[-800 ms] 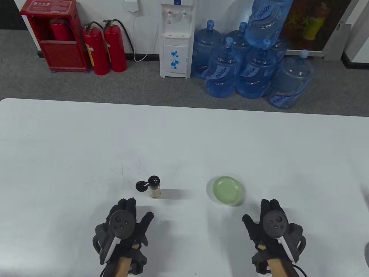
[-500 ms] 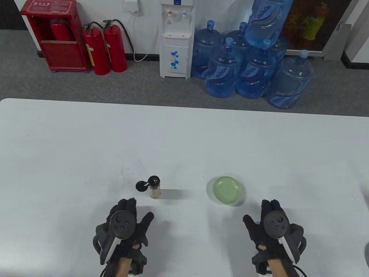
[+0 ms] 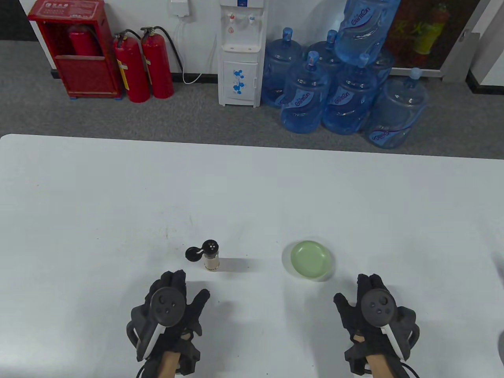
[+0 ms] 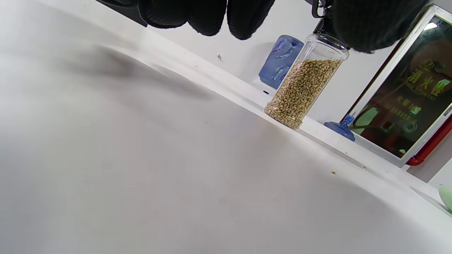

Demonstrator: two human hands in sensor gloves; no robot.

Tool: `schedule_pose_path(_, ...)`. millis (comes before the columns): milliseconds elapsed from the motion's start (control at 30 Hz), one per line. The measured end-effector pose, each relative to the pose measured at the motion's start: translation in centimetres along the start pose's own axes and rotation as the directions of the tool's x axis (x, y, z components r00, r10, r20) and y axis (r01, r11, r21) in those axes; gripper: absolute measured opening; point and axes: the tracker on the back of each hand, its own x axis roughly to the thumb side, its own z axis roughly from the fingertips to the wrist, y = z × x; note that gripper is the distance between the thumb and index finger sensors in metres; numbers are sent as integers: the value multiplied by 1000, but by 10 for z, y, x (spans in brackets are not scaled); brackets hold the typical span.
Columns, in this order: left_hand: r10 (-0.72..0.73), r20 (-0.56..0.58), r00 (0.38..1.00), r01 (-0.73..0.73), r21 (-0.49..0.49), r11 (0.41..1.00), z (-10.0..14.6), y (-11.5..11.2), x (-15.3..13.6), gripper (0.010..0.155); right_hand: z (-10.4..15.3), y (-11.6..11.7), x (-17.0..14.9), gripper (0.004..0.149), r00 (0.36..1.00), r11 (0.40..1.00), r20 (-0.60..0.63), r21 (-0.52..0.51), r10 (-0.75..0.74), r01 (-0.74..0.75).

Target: Hold seasoning dish and receive white sesame seeds shaken from seasoning bottle

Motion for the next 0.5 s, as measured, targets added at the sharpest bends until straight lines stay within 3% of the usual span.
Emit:
schedule_pose_path(167,-3,1,1000,3,5,1000,-1,1,0,81,-2,1,2,84,1000,1000,-4,-1,0,0)
schedule_pose_path(267,-6,4,1000,6,6,1000,-2,1,1,81,-7,0,16,73,999,999,11,-18,-50,50)
schedule_pose_path(500,-14,20,1000,14,0,1000,-2,1,3,81,-38,6,62,68,992,992,-35,-2,123,-123)
